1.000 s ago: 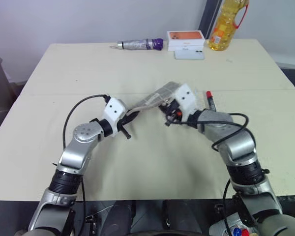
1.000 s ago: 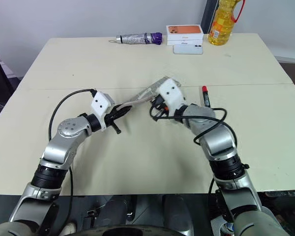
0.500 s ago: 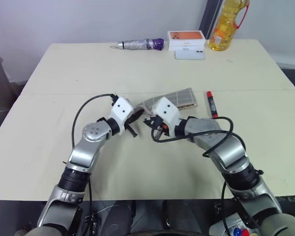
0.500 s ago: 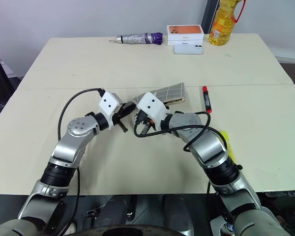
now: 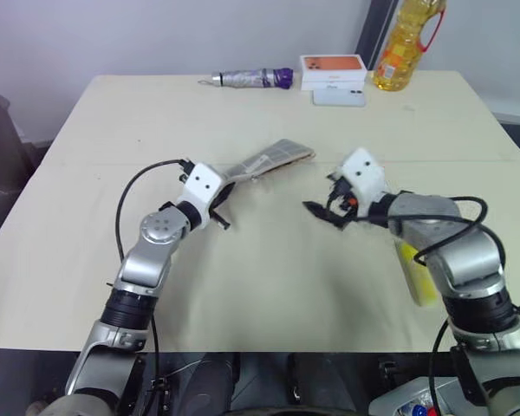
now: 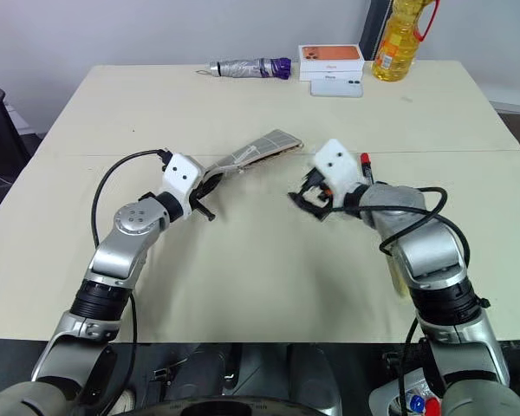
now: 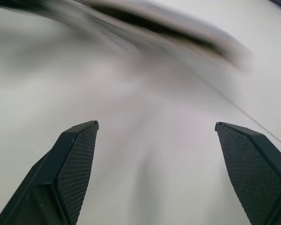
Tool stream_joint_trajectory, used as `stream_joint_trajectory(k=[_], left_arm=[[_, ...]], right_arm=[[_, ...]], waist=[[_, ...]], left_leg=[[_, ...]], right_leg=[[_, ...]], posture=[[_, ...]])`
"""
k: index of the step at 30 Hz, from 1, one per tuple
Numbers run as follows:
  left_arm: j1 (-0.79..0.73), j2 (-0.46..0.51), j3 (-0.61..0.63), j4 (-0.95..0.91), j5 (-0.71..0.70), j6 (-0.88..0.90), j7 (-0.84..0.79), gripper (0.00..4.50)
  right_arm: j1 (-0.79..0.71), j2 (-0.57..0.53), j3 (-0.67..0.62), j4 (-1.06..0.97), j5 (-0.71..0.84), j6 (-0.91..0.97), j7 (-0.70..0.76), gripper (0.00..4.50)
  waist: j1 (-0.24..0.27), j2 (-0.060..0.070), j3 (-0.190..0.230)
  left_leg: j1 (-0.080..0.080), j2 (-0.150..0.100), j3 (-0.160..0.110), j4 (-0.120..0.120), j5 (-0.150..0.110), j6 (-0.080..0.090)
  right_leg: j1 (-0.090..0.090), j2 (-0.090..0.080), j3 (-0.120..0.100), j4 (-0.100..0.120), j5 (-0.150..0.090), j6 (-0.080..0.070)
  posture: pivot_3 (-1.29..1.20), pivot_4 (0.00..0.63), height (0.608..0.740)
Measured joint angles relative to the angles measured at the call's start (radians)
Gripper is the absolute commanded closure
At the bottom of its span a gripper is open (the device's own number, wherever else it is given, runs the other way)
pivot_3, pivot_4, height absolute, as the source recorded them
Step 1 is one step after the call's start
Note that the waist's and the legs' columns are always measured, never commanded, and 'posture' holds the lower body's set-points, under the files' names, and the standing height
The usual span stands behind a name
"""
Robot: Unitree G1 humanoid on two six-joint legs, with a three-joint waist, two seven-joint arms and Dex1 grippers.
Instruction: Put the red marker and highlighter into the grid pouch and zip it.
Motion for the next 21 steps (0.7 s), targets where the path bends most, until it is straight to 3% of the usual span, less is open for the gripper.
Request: stream_joint_trajectory(k=[8, 11, 16, 17, 21], left_arm=[[0.002, -0.002, 0.002, 0.003, 0.008, -0.002, 0.000, 4.50], [0.002, -0.009, 0.002, 0.003, 0.008, -0.002, 0.000, 4.50], [0.010, -0.011, 0.002, 0.003, 0.008, -0.002, 0.000, 4.50], [0.013, -0.011, 0.002, 0.003, 0.008, -0.002, -0.001, 4.50], [0.013, -0.010, 0.002, 0.004, 0.007, -0.007, -0.009, 4.50]], right_arm=[[0.007, 0.028, -0.067, 0.286, -0.084, -0.095, -0.146, 0.38], [0.007, 0.056, -0.095, 0.317, -0.080, -0.111, -0.161, 1.28], [0.010, 0.076, -0.130, 0.334, -0.069, -0.106, -0.177, 3.94], [0.010, 0.076, -0.133, 0.333, -0.066, -0.103, -0.178, 4.17], [0.029, 0.055, -0.126, 0.305, -0.071, -0.102, -0.164, 4.17]], waist=[[-0.002, 0.000, 0.000], [-0.003, 0.000, 0.000], [-0.001, 0.000, 0.000], [-0.001, 0.000, 0.000], [0.000, 0.000, 0.000]], left_leg=[[0.000, 0.000, 0.001, -0.001, 0.000, 0.000], [0.000, 0.000, 0.001, 0.000, 0.000, 0.000], [0.000, 0.000, 0.001, 0.000, 0.000, 0.000], [0.000, 0.000, 0.001, 0.000, 0.000, 0.000], [0.000, 0.000, 0.001, 0.000, 0.000, 0.000]], right_leg=[[0.000, 0.000, 0.000, 0.000, 0.000, 0.000], [0.000, 0.000, 0.000, 0.000, 0.000, 0.000], [0.000, 0.000, 0.000, 0.000, 0.000, 0.000], [0.000, 0.000, 0.000, 0.000, 0.000, 0.000], [0.000, 0.000, 0.000, 0.000, 0.000, 0.000]], posture=[[0.00, 0.150, 0.740], [0.00, 0.150, 0.740], [0.00, 0.150, 0.740], [0.00, 0.150, 0.740], [0.00, 0.150, 0.740]])
